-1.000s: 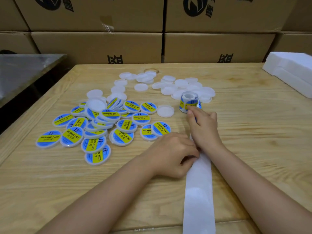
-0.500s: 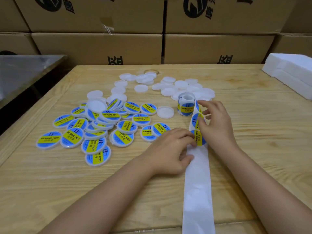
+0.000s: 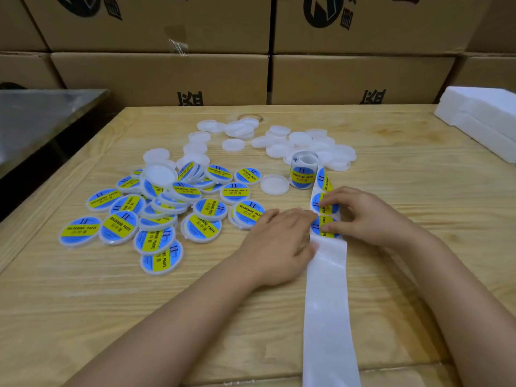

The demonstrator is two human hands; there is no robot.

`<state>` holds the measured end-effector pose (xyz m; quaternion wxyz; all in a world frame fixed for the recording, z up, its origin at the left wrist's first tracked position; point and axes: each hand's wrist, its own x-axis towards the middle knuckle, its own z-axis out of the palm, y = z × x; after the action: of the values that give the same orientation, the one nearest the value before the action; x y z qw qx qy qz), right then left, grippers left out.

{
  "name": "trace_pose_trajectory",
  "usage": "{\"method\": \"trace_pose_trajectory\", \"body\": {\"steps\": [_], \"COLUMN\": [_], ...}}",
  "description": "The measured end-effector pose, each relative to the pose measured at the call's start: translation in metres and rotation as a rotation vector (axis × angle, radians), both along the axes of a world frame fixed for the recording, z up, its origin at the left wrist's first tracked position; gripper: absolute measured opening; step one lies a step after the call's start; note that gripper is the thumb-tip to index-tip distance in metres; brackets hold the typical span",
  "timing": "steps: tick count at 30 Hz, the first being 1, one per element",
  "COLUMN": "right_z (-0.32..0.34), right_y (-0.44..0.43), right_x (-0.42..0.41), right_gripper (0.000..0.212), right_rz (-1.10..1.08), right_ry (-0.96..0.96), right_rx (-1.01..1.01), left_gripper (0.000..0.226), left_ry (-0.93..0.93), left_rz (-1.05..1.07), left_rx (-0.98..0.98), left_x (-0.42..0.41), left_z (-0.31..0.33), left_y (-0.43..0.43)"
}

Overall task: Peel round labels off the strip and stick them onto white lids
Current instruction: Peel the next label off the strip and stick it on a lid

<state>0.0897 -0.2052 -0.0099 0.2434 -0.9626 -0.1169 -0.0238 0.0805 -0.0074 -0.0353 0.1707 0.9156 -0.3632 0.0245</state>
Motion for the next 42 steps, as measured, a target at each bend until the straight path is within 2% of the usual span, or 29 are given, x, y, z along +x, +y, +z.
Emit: {"method": "trace_pose_trajectory", "body": {"steps": [6, 12, 16, 19, 26, 30, 35, 39, 42], "right_z": [0.000, 0.001, 0.000, 0.001, 0.001, 0.003, 0.004, 0.007, 0.008], "right_y": [0.000, 0.003, 0.002, 0.000, 0.005, 0.008, 0.010, 0.015, 0.017], "right_x": [0.001, 0.001, 0.002, 0.001, -0.001, -0.001, 0.000, -0.003, -0.004], "right_gripper": [0.038, 0.014, 0.031, 0.038, 0.022, 0.019, 0.030, 0.015, 0.011], "right_rz": [0.023, 0.014, 0.016, 0.043, 0.023, -0.018, -0.048, -0.030, -0.050], "right_ry": [0.026, -0.012, 0.010, 0.046, 0.044, 0.017, -0.007, -0.031, -0.041], "right_rx": [0.037, 0.047, -0.035, -0.011, 0.132, 0.100, -0.068, -0.089, -0.077], "left_gripper": [0.050, 0.050, 0.056, 0.062, 0.062, 0.061, 0.065, 0.064, 0.055], "left_ry": [0.023, 0.082, 0.034, 0.036, 0.070, 0.059, 0.034, 0.066, 0.093], "left_rz": [0.006, 0.015, 0.025, 0.032, 0.048, 0.055, 0.039, 0.000, 0.005], "left_rx": [-0.003, -0.096, -0.071, -0.087, -0.150, -0.154, -0.134, -0.073, -0.104], "left_x": [0.001, 0.001, 0.003, 0.004, 0.007, 0.007, 0.007, 0.009, 0.009], "left_z": [-0.002, 0.003, 0.002, 0.001, 0.001, 0.001, 0.000, -0.002, -0.003], "left_y": [0.000, -0.001, -0.001, -0.001, -0.002, -0.001, -0.001, -0.001, -0.003]}}
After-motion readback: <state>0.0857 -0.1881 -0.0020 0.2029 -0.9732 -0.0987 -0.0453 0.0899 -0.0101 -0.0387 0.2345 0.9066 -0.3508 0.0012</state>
